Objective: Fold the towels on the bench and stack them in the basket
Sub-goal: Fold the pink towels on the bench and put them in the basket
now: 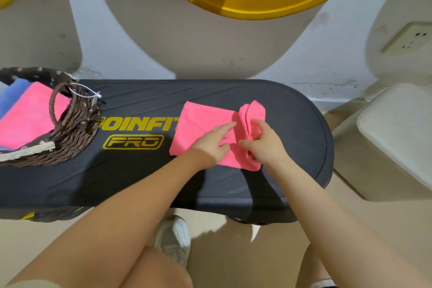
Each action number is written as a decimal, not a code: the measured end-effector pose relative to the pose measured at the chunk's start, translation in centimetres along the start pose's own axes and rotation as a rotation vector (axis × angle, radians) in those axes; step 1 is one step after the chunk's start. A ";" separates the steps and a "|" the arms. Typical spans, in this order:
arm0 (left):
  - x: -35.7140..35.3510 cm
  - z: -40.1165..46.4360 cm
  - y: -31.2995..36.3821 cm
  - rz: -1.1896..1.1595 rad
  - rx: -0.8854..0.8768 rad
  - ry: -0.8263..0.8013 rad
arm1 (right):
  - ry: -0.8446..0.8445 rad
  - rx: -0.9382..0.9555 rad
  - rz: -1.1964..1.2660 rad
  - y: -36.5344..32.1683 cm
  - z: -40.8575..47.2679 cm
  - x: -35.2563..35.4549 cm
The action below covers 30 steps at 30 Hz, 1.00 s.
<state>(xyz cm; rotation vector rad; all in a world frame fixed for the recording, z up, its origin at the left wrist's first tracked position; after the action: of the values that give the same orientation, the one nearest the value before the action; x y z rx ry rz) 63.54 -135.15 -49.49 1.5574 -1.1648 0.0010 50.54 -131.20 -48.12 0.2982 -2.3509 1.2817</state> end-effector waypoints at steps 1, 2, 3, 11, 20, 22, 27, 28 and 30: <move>0.5 -0.2 -0.6 -0.113 0.026 0.052 | -0.005 0.004 -0.061 -0.5 0.1 -0.9; 0.8 -0.4 -1.1 -0.207 0.048 0.087 | -0.015 0.009 -0.094 -0.9 0.2 -1.8; 0.9 -0.5 -1.6 -0.284 0.058 0.095 | -0.028 0.017 -0.105 -1.3 0.2 -2.7; 1.8 -1.0 -3.1 0.063 0.058 0.167 | -0.156 -0.026 -0.063 -1.5 1.3 -5.8; 5.0 -3.3 -4.8 0.640 0.229 0.538 | -0.082 -0.006 -0.762 -2.2 1.7 -3.6; 5.3 -3.5 -5.6 0.528 0.432 0.480 | 0.002 0.104 -0.973 -3.1 1.5 -3.6; 5.8 -4.0 -6.7 0.446 0.565 0.490 | -0.027 0.356 -1.042 -2.4 1.1 -3.9; 5.8 -4.0 -6.7 0.459 0.557 0.478 | -0.063 0.330 -0.990 -1.9 1.2 -3.8; 5.8 -3.8 -6.6 0.440 0.547 0.446 | -0.072 0.310 -0.973 -1.6 1.5 -3.6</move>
<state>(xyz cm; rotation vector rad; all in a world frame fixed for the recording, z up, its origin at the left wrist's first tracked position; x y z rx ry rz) 72.94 -136.90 -49.83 1.6070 -1.1685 0.9796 53.97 -133.41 -49.33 1.3870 -1.6225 1.0902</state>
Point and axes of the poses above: each hand's wrist, its own z-axis towards the middle knuckle, its own x-axis out of the back of the hand, y = z × x, the point moved 5 cm from there along z, towards the middle knuckle, and after that the axes turned 1 degree about z, right-handed, at the moved point
